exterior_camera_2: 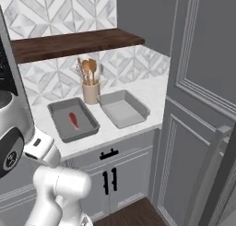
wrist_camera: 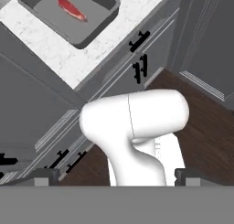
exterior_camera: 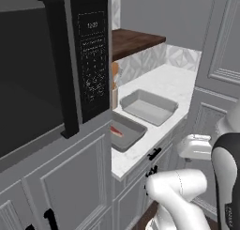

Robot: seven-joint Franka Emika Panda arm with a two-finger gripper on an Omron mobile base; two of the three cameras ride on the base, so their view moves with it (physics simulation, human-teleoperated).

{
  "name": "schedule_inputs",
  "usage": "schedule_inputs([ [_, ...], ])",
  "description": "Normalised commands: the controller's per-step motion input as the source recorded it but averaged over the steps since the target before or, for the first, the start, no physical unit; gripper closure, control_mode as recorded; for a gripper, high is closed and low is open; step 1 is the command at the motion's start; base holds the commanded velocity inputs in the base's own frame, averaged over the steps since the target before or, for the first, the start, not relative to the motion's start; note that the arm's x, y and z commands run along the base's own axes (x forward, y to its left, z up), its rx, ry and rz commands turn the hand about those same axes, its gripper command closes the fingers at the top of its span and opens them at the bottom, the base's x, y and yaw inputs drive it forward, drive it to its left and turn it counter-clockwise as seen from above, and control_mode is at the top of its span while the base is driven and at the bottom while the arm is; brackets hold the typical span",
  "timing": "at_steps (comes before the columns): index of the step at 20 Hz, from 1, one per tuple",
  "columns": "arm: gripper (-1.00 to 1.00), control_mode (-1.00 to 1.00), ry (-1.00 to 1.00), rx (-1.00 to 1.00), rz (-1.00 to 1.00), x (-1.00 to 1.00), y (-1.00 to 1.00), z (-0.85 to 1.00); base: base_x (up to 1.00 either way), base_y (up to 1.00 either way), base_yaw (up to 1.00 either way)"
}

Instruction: Place one mushroom and one steak in each tupperware on the nearby counter, to pack two identical lunches.

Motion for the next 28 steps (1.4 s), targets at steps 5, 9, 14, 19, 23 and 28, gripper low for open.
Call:
schedule_inputs([
  [5, -1.00, 1.00, 0.00, 0.00, 0.00, 0.00, 0.00, 0.00, -1.00, 0.67, -0.23],
  [9, -1.00, 1.00, 0.00, 0.00, 0.00, 0.00, 0.00, 0.00, -1.00, 0.35, -0.49],
  [14, -1.00, 1.00, 0.00, 0.00, 0.00, 0.00, 0.00, 0.00, -0.65, 0.05, -0.69],
  [19, -1.00, 1.00, 0.00, 0.00, 0.00, 0.00, 0.00, 0.00, -0.38, -0.32, -0.65],
  [23, -1.00, 1.00, 0.00, 0.00, 0.00, 0.00, 0.00, 0.00, -0.16, -0.88, -0.52],
  [28, -1.00, 1.00, 0.00, 0.00, 0.00, 0.00, 0.00, 0.00, 0.00, -1.00, -0.16],
])
